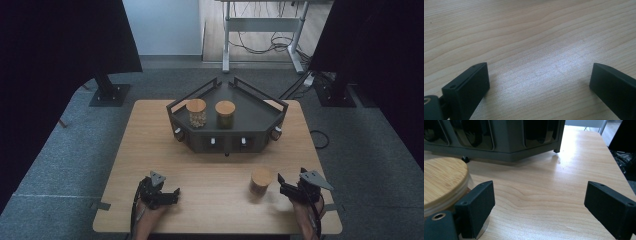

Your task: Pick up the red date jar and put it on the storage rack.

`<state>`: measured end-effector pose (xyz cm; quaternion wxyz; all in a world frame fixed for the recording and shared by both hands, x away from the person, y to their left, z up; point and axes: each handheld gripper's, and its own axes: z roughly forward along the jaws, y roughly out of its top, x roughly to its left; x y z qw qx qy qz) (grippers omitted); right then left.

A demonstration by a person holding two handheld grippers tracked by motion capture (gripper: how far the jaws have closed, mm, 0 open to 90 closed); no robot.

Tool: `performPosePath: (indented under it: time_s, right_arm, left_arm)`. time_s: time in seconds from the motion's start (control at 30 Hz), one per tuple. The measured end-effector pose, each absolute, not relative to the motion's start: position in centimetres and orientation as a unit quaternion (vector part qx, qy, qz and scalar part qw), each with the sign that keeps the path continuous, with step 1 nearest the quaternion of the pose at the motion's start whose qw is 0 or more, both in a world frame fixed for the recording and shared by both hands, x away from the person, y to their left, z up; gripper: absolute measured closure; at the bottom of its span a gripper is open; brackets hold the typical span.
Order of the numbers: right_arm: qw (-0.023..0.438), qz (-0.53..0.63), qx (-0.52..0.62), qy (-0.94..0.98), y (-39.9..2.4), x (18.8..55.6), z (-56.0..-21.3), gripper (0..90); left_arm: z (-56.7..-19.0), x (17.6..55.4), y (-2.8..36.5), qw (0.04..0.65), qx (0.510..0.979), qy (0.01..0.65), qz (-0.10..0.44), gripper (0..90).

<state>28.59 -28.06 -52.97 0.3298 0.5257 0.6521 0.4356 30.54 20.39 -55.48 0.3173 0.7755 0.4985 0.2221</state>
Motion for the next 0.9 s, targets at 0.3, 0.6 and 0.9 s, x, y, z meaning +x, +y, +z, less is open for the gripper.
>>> performPosePath:
  time_s: [0.3, 0.6, 0.9]
  right_arm:
    - [0.336, 0.445, 0.517, 0.649, -27.9, 27.9, -52.2, 9.0]
    - [0.340, 0.458, 0.506, 0.647, -27.4, 27.3, -51.2, 8.9]
    - [0.342, 0.466, 0.494, 0.649, -26.8, 27.1, -50.3, 8.9]
  left_arm:
    - [-55.5, 30.5, 20.4, 0.317, 0.776, 0.499, 0.222, 2.4]
    - [-55.5, 30.5, 20.4, 0.317, 0.775, 0.499, 0.222, 2.4]
    - [-55.5, 30.5, 20.4, 0.317, 0.775, 0.499, 0.222, 2.4]
